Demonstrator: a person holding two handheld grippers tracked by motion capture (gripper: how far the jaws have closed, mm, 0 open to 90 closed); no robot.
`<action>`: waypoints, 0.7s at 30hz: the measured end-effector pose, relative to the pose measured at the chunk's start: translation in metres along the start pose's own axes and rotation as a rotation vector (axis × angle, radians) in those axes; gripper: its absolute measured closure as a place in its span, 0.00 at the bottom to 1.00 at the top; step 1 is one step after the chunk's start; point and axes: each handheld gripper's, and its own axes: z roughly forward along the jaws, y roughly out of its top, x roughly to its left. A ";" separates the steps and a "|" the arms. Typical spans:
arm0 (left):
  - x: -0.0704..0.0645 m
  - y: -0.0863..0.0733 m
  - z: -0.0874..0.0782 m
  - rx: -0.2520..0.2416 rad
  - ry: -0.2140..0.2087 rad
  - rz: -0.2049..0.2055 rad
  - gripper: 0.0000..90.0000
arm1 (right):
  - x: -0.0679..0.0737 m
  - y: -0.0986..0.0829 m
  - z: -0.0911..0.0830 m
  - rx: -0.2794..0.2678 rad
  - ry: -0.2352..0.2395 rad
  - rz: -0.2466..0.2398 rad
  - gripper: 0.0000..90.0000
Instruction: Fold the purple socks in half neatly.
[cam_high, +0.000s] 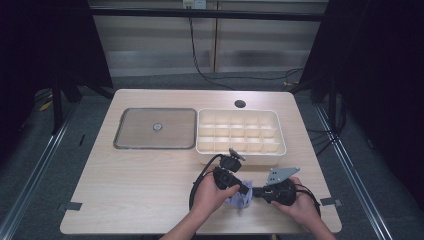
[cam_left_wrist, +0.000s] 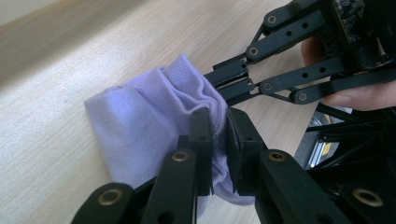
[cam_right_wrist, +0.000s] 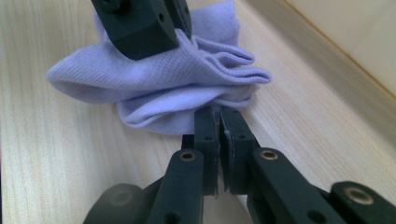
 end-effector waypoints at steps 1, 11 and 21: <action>0.000 0.000 -0.001 0.005 0.000 0.000 0.90 | 0.000 0.000 0.000 -0.001 0.000 0.003 0.96; 0.005 -0.003 -0.001 -0.009 0.016 -0.016 0.91 | -0.002 -0.004 -0.005 0.002 -0.010 0.004 0.95; 0.001 -0.003 0.004 -0.008 -0.003 -0.004 0.88 | -0.002 -0.004 -0.005 0.001 -0.008 0.002 0.95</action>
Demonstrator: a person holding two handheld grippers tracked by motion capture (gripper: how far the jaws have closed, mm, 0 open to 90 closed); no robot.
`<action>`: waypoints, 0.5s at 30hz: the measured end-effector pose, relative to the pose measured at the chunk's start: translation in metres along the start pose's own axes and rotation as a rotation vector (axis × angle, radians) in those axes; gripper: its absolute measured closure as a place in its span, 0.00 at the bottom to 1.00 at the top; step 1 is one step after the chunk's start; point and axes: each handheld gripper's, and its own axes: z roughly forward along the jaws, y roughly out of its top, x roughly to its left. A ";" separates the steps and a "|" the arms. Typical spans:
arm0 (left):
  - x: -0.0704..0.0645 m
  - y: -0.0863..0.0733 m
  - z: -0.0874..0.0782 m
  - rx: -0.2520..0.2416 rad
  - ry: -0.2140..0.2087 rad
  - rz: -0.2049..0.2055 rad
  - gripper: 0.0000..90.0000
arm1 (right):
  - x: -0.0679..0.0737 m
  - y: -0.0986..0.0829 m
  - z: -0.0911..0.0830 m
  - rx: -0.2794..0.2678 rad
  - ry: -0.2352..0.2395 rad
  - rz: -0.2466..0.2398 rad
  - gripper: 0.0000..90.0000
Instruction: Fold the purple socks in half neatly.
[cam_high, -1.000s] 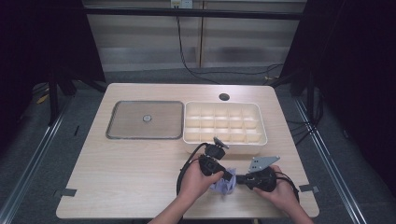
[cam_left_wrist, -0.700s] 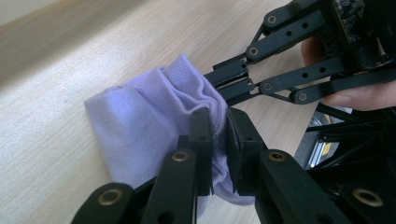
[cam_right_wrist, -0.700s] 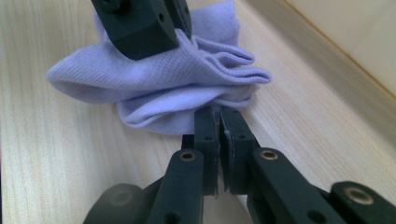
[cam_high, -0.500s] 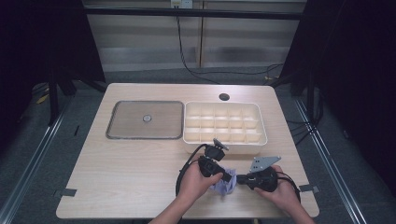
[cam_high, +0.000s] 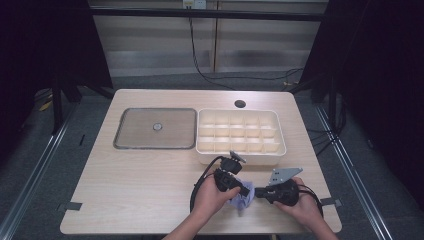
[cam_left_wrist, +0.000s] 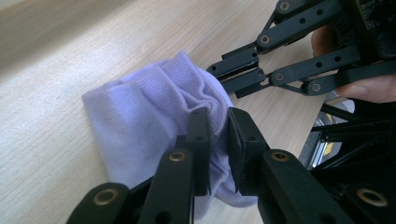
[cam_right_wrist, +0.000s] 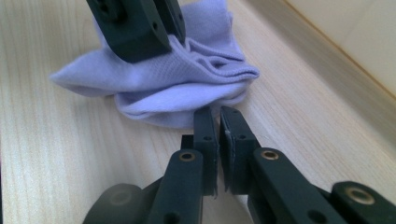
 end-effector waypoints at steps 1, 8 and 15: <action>0.000 0.000 -0.002 -0.002 -0.002 -0.001 0.86 | 0.000 0.000 0.000 0.000 0.000 0.001 0.95; 0.000 0.001 -0.014 -0.024 -0.011 0.009 0.80 | -0.001 0.000 0.000 -0.001 -0.001 0.001 0.95; 0.005 0.002 -0.025 -0.057 0.010 0.008 0.80 | -0.001 0.000 0.000 -0.003 -0.003 -0.001 0.95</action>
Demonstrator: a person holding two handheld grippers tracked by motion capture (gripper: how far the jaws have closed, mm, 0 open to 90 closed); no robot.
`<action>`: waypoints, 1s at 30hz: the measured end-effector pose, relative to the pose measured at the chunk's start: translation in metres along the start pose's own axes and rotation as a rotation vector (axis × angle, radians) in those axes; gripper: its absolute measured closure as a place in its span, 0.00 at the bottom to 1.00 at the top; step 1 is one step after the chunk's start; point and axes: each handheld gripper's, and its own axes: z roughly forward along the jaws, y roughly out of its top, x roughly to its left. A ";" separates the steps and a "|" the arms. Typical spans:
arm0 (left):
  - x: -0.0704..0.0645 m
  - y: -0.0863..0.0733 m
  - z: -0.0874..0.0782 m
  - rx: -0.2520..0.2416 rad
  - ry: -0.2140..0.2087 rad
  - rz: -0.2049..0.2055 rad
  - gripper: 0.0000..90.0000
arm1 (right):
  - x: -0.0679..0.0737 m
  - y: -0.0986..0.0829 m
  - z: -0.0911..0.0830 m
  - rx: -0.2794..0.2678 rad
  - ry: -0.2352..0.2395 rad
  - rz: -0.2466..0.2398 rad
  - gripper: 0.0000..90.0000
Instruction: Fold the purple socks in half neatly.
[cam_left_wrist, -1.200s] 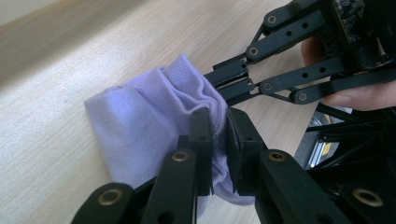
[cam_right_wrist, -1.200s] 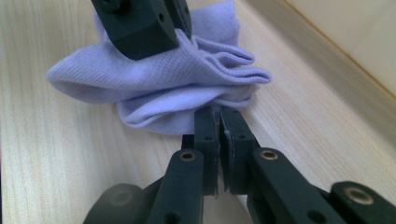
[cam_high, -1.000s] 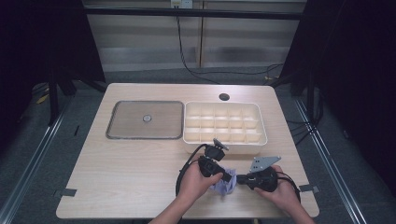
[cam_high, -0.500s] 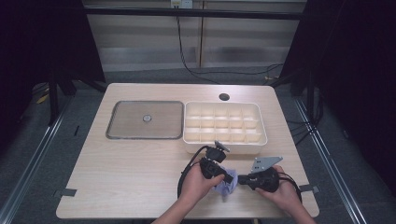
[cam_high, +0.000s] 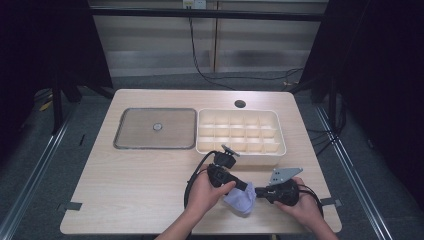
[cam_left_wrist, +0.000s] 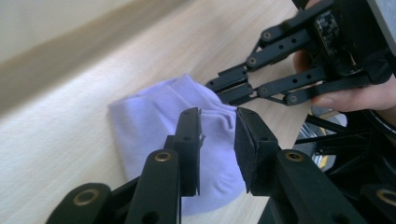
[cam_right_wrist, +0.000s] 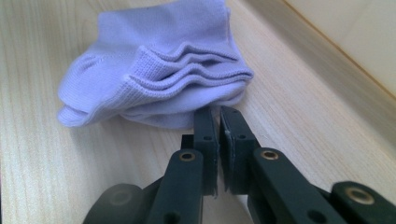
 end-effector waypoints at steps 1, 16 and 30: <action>0.001 0.000 -0.001 0.003 0.009 -0.001 0.83 | 0.000 0.000 0.000 0.000 0.001 0.002 0.95; 0.001 -0.015 0.006 0.063 0.037 0.076 0.87 | 0.000 0.000 0.000 0.002 0.000 0.002 0.96; 0.009 -0.018 0.020 0.068 0.047 0.063 0.84 | 0.000 0.000 0.000 0.000 -0.001 0.004 0.96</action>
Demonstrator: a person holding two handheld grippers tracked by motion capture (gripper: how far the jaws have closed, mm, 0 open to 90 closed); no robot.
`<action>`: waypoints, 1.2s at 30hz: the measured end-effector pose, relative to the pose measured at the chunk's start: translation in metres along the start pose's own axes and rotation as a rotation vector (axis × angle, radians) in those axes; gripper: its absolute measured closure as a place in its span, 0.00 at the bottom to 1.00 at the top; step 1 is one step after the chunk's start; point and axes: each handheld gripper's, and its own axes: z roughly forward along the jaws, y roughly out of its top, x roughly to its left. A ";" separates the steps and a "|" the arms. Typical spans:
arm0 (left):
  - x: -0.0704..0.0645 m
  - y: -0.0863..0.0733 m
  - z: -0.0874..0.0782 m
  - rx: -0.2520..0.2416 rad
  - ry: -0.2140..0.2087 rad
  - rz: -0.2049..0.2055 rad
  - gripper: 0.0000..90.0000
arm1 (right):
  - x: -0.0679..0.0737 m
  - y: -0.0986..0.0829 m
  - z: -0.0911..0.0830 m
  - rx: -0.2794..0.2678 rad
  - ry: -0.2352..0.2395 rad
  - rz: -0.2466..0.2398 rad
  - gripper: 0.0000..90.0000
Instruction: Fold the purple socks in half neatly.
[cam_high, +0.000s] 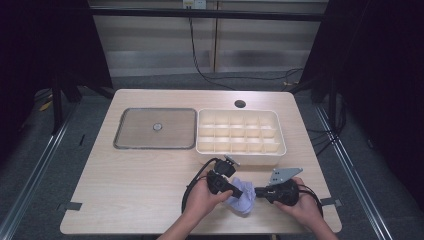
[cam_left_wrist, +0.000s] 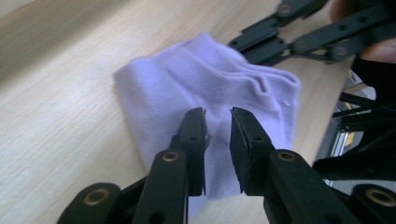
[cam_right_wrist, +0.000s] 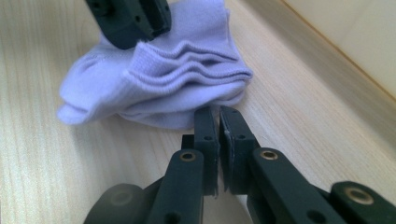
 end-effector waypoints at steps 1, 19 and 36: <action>0.002 -0.001 0.000 -0.005 0.011 0.002 0.84 | 0.000 0.000 0.000 0.000 0.000 0.000 0.96; 0.016 -0.008 -0.005 -0.012 0.007 -0.057 0.81 | 0.000 0.000 0.001 -0.002 0.002 -0.005 0.96; 0.023 -0.014 -0.020 -0.004 0.078 -0.087 0.70 | 0.001 0.001 0.002 -0.002 0.001 0.004 0.97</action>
